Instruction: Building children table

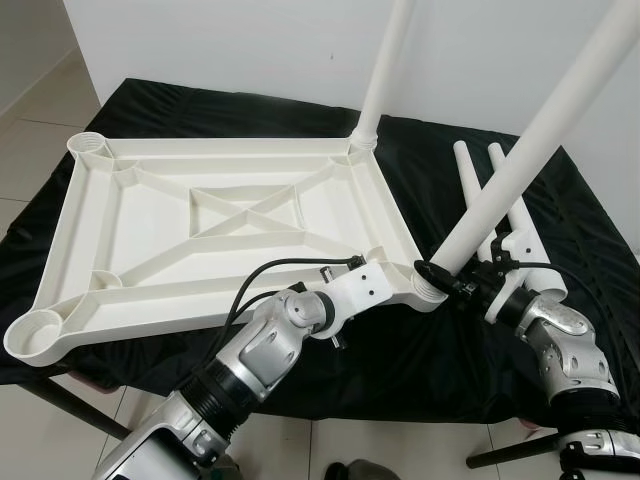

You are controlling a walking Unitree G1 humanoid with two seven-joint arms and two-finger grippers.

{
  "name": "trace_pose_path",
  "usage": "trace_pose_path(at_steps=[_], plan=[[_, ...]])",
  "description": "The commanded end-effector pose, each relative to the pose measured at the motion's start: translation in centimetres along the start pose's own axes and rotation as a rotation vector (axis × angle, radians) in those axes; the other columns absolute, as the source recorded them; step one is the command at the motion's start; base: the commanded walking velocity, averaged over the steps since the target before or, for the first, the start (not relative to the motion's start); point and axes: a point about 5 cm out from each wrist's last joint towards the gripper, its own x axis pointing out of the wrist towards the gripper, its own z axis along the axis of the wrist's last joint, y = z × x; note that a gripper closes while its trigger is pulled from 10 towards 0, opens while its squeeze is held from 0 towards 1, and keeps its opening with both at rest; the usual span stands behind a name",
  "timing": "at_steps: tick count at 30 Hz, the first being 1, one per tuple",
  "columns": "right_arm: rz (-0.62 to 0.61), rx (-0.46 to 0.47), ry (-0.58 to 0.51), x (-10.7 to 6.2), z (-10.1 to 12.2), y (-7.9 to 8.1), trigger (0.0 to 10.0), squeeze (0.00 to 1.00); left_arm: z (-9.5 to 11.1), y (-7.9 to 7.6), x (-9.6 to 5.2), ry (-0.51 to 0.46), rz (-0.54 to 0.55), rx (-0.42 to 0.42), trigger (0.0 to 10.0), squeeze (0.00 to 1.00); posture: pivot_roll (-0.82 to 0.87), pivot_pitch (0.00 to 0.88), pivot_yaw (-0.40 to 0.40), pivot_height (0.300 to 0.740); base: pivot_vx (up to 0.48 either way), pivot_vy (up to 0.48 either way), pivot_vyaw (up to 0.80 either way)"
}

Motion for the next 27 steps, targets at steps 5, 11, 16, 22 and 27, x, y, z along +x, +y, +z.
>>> trace_pose_path(at_steps=[5,11,16,22,27], plan=[[0.004,0.025,-0.001,-0.6,-0.5,0.0,0.0,0.00,0.3,-1.4,0.3,-0.024,-0.105,0.008,10.0,0.00,0.03,0.000,-0.085,0.740,0.000,0.000,0.00],[-0.011,0.051,-0.039,0.6,-0.2,1.1,10.0,0.00,0.4,-1.3,0.3,-0.025,-0.102,0.009,10.0,0.00,0.03,0.000,-0.087,0.740,0.000,0.000,0.00],[-0.086,0.077,-0.096,2.1,0.4,2.1,10.0,0.00,0.4,-1.2,0.3,-0.025,-0.097,0.006,10.0,0.00,0.03,0.000,-0.092,0.740,0.000,0.000,0.00],[-0.132,0.074,-0.113,3.1,0.6,3.1,10.0,0.00,0.3,-0.9,0.3,-0.023,-0.090,0.006,10.0,0.00,0.03,0.000,-0.097,0.740,0.000,0.000,0.00],[-0.240,0.074,-0.158,4.5,1.6,4.3,10.0,0.00,0.3,-0.7,0.2,-0.021,-0.085,0.005,10.0,0.00,0.03,0.000,-0.096,0.740,0.000,0.000,0.00]])
